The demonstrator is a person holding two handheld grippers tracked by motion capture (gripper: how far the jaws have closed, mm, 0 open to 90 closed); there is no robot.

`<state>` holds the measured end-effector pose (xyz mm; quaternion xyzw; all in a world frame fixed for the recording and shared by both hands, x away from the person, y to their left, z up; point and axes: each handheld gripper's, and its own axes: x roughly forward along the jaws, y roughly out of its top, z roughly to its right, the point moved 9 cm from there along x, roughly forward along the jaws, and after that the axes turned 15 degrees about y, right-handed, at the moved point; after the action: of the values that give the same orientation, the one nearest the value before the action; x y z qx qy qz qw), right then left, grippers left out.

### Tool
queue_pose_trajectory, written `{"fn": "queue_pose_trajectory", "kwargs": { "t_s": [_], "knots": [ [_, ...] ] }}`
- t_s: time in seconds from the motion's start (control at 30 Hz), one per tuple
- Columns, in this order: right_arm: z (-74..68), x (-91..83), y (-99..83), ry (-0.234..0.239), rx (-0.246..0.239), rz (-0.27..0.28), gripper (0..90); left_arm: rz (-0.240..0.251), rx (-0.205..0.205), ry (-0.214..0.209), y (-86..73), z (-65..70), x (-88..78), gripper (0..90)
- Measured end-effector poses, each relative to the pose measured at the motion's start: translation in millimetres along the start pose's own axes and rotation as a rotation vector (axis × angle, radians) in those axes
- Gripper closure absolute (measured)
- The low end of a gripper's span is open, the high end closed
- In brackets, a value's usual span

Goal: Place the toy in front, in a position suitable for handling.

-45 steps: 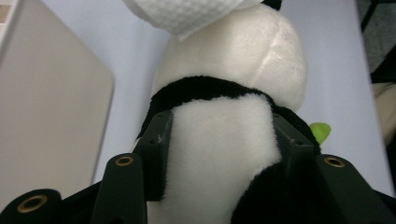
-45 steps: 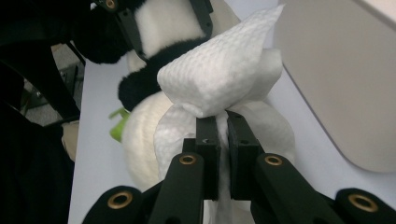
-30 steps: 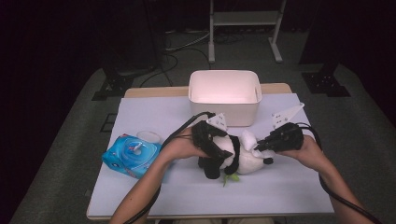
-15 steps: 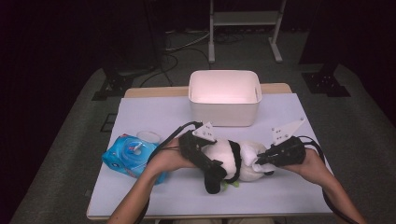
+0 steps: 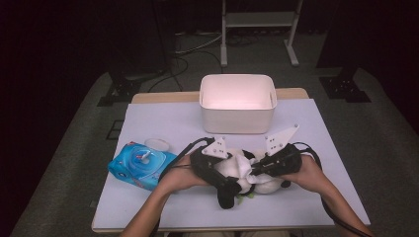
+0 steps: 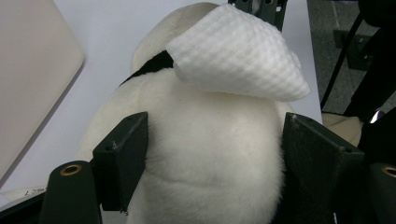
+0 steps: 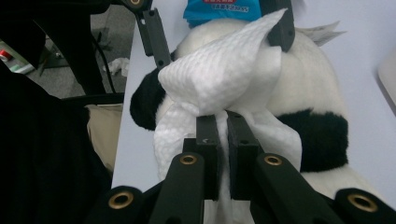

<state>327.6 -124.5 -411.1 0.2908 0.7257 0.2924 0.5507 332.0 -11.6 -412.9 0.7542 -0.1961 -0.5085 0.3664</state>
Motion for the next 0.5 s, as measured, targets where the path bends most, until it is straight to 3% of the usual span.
{"fn": "queue_pose_trajectory", "kwargs": {
  "t_s": [0.13, 0.2, 0.4, 0.5],
  "knots": [
    [2.5, -10.0, -10.4, -0.038, 0.017, -0.035, 84.7, -0.003, 0.008, 0.001, -2.0, 1.1, -1.9, 23.7],
    [2.8, -23.1, -22.8, -0.069, 0.041, -0.054, 84.8, -0.001, 0.008, -0.004, -3.6, 0.2, -4.1, 24.6],
    [1.0, -46.2, -46.8, -0.108, 0.091, -0.015, 84.6, 0.0, 0.009, -0.002, -3.6, 0.0, -4.5, 24.5],
    [2.6, -49.7, -50.2, -0.1, 0.11, 0.018, 84.6, -0.003, 0.014, 0.0, -3.1, 0.1, -3.9, 24.5]
  ]
}}
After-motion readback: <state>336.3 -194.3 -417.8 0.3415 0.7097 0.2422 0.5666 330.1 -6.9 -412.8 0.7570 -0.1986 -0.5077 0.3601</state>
